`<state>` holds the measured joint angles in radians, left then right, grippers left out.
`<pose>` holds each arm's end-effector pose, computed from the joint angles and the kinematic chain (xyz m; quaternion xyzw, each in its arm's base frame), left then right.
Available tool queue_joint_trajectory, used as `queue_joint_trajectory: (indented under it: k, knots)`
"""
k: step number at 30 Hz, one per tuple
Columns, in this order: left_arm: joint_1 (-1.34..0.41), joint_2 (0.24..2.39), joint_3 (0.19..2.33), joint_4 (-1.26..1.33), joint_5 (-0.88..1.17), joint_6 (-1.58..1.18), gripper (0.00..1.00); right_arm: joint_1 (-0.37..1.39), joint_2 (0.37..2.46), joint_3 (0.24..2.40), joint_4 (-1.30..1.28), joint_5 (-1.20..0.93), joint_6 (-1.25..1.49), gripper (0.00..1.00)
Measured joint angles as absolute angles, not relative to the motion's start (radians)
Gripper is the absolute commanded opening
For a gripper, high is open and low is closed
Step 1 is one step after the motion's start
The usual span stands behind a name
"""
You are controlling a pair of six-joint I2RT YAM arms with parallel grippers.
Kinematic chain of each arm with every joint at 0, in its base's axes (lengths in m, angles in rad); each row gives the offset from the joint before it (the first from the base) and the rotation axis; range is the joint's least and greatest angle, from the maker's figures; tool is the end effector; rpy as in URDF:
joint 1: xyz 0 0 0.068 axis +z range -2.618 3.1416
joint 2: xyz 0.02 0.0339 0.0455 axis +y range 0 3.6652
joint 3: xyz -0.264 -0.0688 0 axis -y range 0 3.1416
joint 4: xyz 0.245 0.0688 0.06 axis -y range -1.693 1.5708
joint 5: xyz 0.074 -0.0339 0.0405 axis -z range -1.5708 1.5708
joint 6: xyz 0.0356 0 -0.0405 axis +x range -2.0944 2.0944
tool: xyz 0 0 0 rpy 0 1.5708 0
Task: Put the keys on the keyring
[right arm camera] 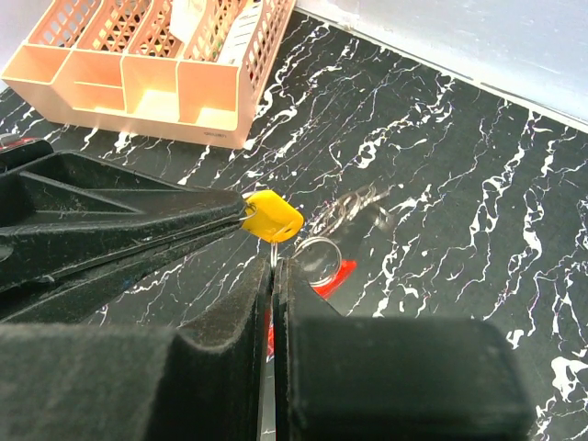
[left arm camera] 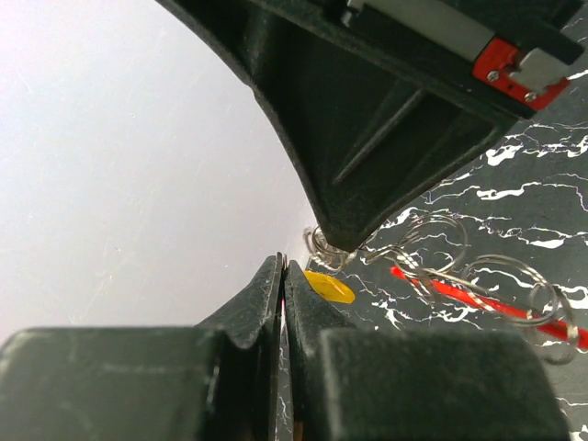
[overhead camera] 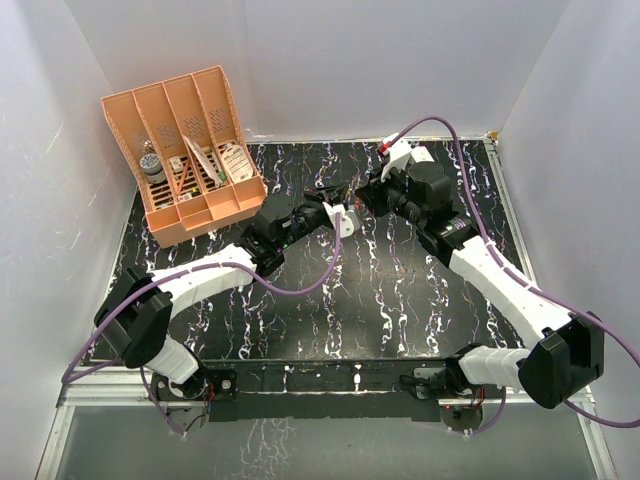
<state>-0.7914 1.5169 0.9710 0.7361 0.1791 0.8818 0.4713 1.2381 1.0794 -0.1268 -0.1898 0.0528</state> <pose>0.2439 -0.2558 0.3218 0.5170 0.3737 -0.0222 0.7698 0.2551 0.1375 0.3529 -0.2211 0.7677 0.2278 0.5566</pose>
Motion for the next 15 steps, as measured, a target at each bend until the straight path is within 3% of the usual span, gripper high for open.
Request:
queue_joint_trajectory:
  k: [15]
  knots:
    - [-0.791,1.517,0.971,0.724,0.201,0.898,0.0,0.471,1.222,1.066,-0.111,-0.189,0.052,0.0]
